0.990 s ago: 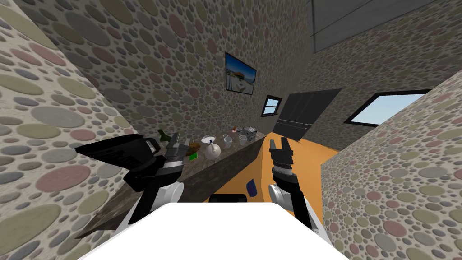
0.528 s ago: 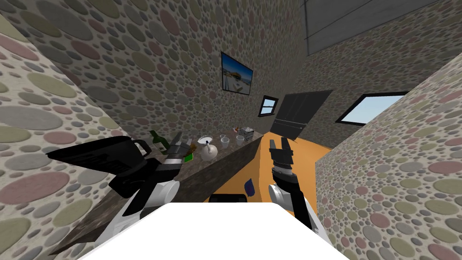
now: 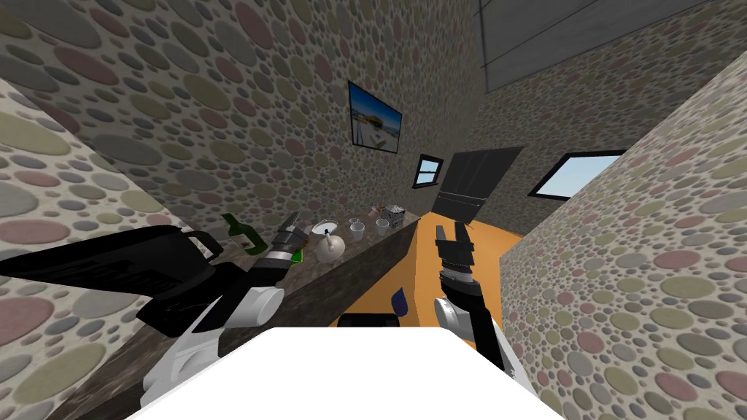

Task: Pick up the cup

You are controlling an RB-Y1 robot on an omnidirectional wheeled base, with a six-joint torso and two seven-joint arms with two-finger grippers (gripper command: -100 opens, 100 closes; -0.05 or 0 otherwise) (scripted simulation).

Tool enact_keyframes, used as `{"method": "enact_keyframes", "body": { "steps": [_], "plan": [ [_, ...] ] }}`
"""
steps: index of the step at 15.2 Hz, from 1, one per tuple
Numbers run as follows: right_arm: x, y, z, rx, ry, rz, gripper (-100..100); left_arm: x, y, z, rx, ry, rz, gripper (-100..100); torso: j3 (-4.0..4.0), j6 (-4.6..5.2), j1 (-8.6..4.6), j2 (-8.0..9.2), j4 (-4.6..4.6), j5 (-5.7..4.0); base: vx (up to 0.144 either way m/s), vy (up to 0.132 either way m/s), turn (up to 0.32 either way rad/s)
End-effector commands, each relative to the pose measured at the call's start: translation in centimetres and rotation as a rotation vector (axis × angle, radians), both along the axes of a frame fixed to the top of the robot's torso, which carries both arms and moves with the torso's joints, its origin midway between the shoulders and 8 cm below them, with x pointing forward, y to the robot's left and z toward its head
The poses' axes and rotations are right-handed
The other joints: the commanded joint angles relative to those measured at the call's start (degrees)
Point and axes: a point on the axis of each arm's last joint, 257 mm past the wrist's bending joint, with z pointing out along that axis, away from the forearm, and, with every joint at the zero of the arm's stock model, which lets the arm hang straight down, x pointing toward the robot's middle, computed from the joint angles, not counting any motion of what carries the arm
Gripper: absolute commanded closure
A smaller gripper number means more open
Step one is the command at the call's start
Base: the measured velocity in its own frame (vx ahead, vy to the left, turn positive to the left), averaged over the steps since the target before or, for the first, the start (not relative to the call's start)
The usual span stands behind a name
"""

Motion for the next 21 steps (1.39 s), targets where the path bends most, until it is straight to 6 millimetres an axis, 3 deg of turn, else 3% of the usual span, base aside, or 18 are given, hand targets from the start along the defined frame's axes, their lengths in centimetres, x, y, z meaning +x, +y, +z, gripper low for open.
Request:
{"method": "enact_keyframes", "body": {
  "steps": [1, 21],
  "plan": [
    [0.0, 0.0, 0.0, 0.000, 0.000, 0.000, 0, 0.6, 0.3, -0.8, -0.020, 0.045, -0.010, -100, 0.00, 0.00, 0.00, 0.00, 0.00, 0.00, 0.024, -0.067, -0.072],
    [0.0, 0.0, 0.0, 0.000, 0.000, 0.000, 0, 3.8, 3.5, -5.7, -0.202, 0.356, -0.043, -100, 0.01, -0.01, 0.05, 0.02, 0.00, 0.01, 0.024, -0.050, -0.062]
  ]
}}
